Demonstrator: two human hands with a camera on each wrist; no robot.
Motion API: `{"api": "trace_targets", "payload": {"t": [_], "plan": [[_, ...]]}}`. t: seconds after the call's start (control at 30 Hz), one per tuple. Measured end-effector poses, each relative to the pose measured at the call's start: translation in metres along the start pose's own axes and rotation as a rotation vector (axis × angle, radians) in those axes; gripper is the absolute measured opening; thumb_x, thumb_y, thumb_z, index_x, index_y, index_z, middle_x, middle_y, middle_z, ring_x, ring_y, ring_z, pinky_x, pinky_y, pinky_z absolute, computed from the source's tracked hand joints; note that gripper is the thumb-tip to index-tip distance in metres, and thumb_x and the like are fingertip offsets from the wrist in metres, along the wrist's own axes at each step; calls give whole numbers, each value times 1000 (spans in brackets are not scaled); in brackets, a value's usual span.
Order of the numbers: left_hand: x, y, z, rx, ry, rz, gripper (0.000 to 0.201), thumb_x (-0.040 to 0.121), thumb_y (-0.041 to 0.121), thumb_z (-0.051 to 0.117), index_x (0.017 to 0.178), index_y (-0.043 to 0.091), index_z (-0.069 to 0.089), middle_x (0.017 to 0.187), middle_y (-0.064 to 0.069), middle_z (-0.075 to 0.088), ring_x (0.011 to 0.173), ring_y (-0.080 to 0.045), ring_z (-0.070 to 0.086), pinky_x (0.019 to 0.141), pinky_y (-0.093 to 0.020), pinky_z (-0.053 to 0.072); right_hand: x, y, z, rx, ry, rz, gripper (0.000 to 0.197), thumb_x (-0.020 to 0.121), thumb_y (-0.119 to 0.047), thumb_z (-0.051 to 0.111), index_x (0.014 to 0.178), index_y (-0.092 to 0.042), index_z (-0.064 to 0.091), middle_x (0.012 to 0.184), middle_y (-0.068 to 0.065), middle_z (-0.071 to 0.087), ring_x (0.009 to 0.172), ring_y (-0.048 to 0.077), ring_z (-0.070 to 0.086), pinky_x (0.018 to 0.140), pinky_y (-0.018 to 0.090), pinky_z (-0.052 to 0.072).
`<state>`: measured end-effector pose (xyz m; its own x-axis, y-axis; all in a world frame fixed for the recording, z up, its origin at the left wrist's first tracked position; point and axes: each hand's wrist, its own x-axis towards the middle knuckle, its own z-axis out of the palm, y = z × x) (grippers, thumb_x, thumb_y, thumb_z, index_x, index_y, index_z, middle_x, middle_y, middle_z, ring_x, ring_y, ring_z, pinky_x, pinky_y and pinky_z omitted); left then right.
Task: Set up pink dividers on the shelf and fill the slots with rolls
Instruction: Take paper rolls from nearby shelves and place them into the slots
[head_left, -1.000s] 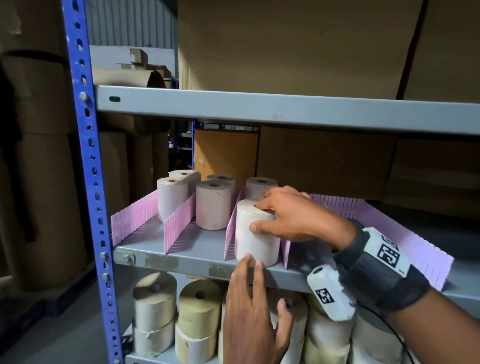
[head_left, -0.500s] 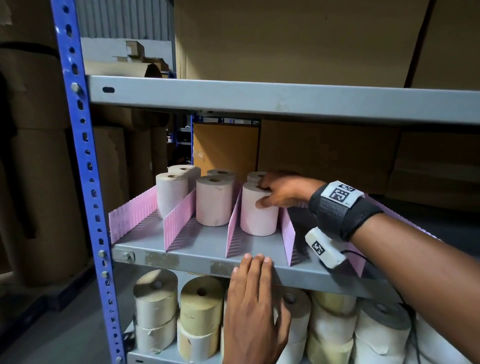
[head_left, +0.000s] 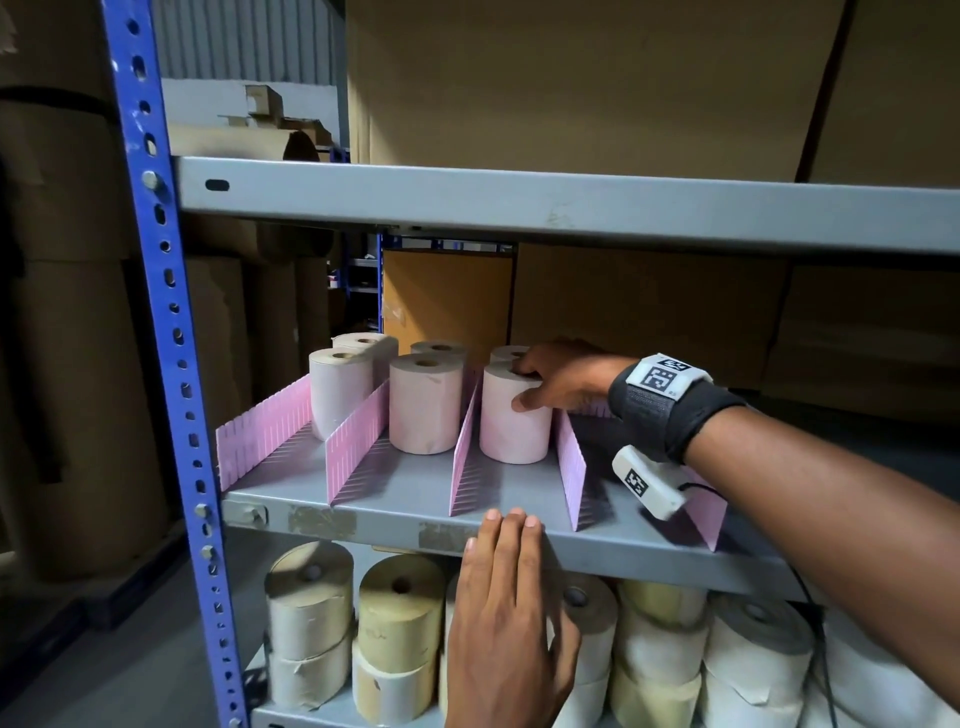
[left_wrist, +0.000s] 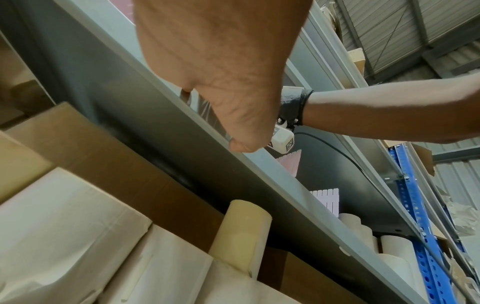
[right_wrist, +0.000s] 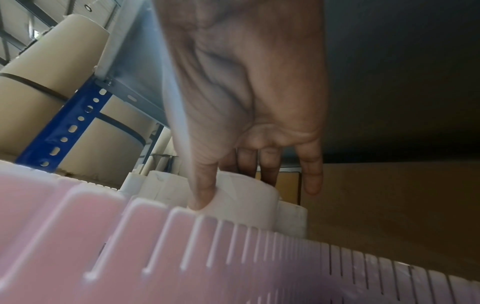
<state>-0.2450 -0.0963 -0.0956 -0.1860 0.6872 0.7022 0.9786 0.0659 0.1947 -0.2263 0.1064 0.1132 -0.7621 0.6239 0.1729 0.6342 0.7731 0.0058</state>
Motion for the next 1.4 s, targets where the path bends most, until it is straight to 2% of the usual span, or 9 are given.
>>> {"api": "trace_targets", "payload": {"t": [0.2, 0.37, 0.47, 0.63, 0.73, 0.83, 1.1, 1.2, 1.4], "plan": [[0, -2, -2, 1, -21, 20, 78, 70, 41, 68, 138, 3, 62, 147, -11, 57, 139, -33, 51, 109, -43, 38, -1, 3, 2, -10, -12, -46, 29, 86, -43, 69, 105, -20, 67, 97, -16, 55, 82, 12, 53, 58, 21, 34], [-2, -4, -11, -27, -88, 57, 84, 70, 42, 71, 143, 4, 58, 151, -11, 53, 142, -31, 48, 111, -42, 36, -4, -1, 1, -13, -22, -8, 25, 88, -39, 69, 102, -19, 64, 86, -17, 57, 78, 12, 54, 56, 18, 32], [-3, -13, -22, 5, -156, 113, 88, 69, 45, 75, 144, 4, 56, 153, -10, 51, 143, -31, 47, 108, -41, 48, -13, -6, -6, -11, -75, 26, 49, 92, -39, 65, 134, -15, 57, 130, 0, 63, 113, 23, 59, 87, 24, 44], [-12, -26, -40, -70, -274, 105, 83, 96, 51, 43, 164, 21, 7, 170, 9, -5, 157, -13, -12, 128, -34, 8, -73, -17, -29, 16, 58, -26, 60, 89, -50, 62, 140, -20, 54, 140, 1, 59, 125, 22, 57, 99, 30, 47], [-27, -18, -60, -196, -235, 45, 76, 99, 48, 47, 163, 25, 13, 170, 9, 6, 158, -10, 1, 127, -28, 9, -131, -24, -33, 53, 164, -39, 61, 87, -56, 61, 140, -27, 54, 141, -3, 59, 127, 20, 55, 101, 36, 48], [-46, -1, -82, -395, -135, -16, 69, 93, 45, 53, 157, 24, 36, 164, 10, 31, 152, -7, 27, 120, -30, 33, -199, -32, -26, 114, 296, -44, 55, 86, -55, 60, 133, -28, 60, 136, -6, 63, 124, 16, 58, 101, 41, 49], [-87, 67, -99, -718, 16, 51, 46, 88, 40, 57, 129, 19, 66, 126, 7, 66, 112, -15, 67, 91, -30, 50, -377, -21, 19, 194, 350, 259, 42, 84, -59, 60, 121, -40, 66, 119, -26, 65, 93, -6, 64, 80, 21, 50], [-100, 104, -94, -787, -62, 139, 37, 88, 36, 62, 122, 22, 69, 117, 10, 68, 103, -11, 69, 85, -22, 50, -425, 3, 22, 139, 297, 380, 37, 85, -54, 63, 120, -40, 67, 117, -25, 66, 78, -6, 63, 71, 12, 43], [-105, 184, -84, -908, -314, 369, 38, 84, 42, 59, 117, 30, 72, 120, 12, 69, 103, -7, 69, 82, -18, 54, -502, 69, 18, 76, 313, 572, 45, 84, -60, 57, 119, -34, 68, 119, -21, 68, 103, 7, 67, 88, 33, 54]]}}
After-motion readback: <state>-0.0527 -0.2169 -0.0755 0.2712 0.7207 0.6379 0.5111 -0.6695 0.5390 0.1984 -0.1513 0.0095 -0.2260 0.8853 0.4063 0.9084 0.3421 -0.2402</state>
